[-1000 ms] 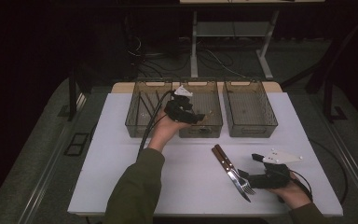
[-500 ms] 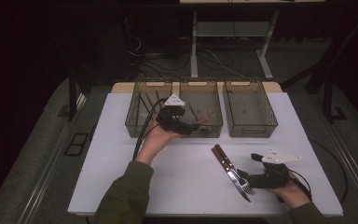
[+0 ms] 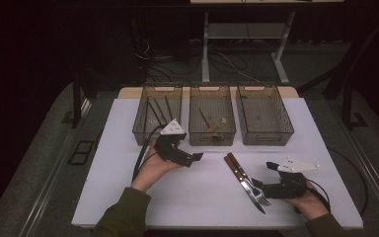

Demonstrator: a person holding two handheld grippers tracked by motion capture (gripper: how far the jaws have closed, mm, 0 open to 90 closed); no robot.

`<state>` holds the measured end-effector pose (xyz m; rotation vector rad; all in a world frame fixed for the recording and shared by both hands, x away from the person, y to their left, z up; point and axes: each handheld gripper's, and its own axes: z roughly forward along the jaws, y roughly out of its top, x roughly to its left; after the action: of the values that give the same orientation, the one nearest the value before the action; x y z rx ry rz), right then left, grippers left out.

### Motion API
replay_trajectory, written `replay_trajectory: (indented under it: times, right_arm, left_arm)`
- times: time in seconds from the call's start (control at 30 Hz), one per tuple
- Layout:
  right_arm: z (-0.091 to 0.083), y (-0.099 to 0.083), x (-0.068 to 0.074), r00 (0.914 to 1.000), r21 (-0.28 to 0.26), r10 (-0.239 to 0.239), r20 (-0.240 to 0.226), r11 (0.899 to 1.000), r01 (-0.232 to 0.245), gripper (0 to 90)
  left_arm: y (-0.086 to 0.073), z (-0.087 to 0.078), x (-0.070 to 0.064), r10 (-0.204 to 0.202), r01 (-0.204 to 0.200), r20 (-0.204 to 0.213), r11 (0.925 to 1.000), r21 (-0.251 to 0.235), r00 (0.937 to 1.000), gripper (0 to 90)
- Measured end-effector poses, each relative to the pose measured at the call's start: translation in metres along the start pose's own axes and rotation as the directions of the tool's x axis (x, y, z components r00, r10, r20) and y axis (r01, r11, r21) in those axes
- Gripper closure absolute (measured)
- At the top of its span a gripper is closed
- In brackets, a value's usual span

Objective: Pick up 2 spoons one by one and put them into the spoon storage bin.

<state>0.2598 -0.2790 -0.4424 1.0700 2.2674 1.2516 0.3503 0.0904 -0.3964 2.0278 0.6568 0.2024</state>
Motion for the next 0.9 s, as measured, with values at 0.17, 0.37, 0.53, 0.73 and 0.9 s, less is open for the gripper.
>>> replay_trajectory:
  times: [0.17, 0.37, 0.53, 0.73, 0.9]
  right_arm:
    - [-0.003, -0.001, 0.0, 1.0, -0.004, 0.002, -0.001, 1.0, -0.002, 16.8]
    - [-0.005, -0.003, -0.003, 1.0, 0.006, 0.0, -0.008, 1.0, 0.0, 16.8]
    - [-0.005, -0.003, -0.004, 0.9999, 0.007, 0.008, -0.009, 1.0, -0.008, 16.8]
    - [-0.005, -0.003, -0.002, 0.9999, 0.013, 0.004, -0.01, 1.0, -0.004, 16.8]
    - [-0.007, -0.003, -0.002, 1.0, 0.004, 0.007, -0.007, 1.0, -0.007, 16.8]
  left_arm:
    - [-0.013, -0.014, -0.004, 0.017, -0.017, 0.002, 0.9997, -0.019, 0.9999, 0.0]
    - [-0.035, -0.033, -0.009, 0.039, -0.039, 0.006, 0.9992, -0.01, 0.9992, 0.0]
    - [-0.054, -0.046, -0.012, 0.038, -0.038, 0.016, 0.9993, 0.003, 0.9992, 0.0]
    - [-0.071, -0.054, -0.013, -0.001, 0.001, 0.026, 0.9999, 0.011, 0.9997, 0.0]
    - [-0.085, -0.059, -0.019, -0.022, 0.021, 0.028, 0.9995, 0.024, 0.9994, 0.0]
